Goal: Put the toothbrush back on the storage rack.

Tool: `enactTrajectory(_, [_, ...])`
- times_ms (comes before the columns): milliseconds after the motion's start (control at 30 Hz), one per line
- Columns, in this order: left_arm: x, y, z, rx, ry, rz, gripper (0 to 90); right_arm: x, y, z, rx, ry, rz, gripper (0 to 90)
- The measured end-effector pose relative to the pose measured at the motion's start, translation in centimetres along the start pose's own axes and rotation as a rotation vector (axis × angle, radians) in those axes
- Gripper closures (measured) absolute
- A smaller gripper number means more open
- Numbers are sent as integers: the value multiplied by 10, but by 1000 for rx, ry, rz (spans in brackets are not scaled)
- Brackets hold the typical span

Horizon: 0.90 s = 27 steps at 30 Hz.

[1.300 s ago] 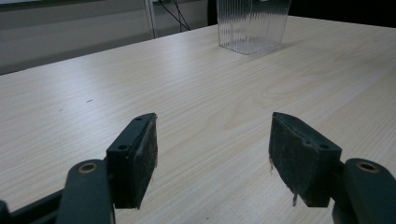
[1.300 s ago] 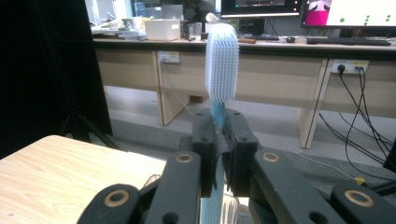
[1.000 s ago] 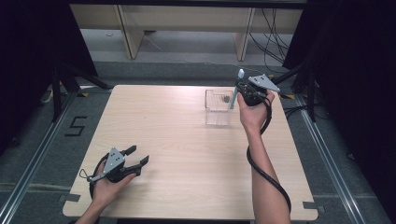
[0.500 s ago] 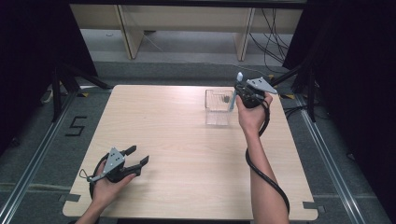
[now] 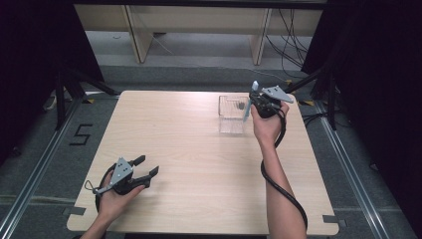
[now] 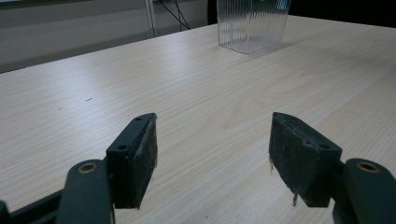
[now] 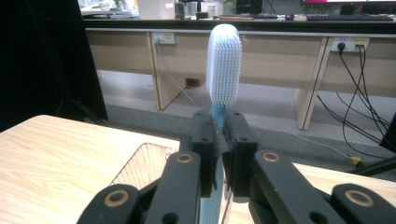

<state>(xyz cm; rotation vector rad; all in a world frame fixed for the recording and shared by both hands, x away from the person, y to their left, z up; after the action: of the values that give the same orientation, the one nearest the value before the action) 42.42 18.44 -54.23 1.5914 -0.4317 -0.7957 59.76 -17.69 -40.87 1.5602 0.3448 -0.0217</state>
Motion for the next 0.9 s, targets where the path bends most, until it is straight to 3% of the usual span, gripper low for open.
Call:
enactTrajectory(200, [0,0,0,1,0,0,321,1,-3,-1,-28,-2,-1,846])
enactTrajectory(500, [0,0,0,-2,0,0,320,1,-9,-1,-29,0,-5,846])
enactTrajectory(567, [0,0,0,-1,0,0,320,0,-13,-3,1,-8,-22,846])
enactTrajectory(600, [0,0,0,-2,0,0,321,1,-13,-2,-25,2,-18,846])
enactTrajectory(800, [0,0,0,0,0,-1,321,0,-19,-4,-2,-3,-30,846])
enactTrajectory(900, [0,0,0,0,0,0,320,1,-21,-3,-20,-1,-24,845])
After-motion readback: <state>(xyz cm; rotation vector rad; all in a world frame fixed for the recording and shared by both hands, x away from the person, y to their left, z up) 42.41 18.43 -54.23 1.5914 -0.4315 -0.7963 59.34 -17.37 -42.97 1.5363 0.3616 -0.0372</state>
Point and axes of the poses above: each handheld gripper's, and its own axes: x roughly forward along the jaws, y roughly out of its top, z roughly to its right, the point moved 8 cm from there along x, roughly forward along the jaws, and after that the axes turned 7 degrees about -y, right-handed, at the moved point
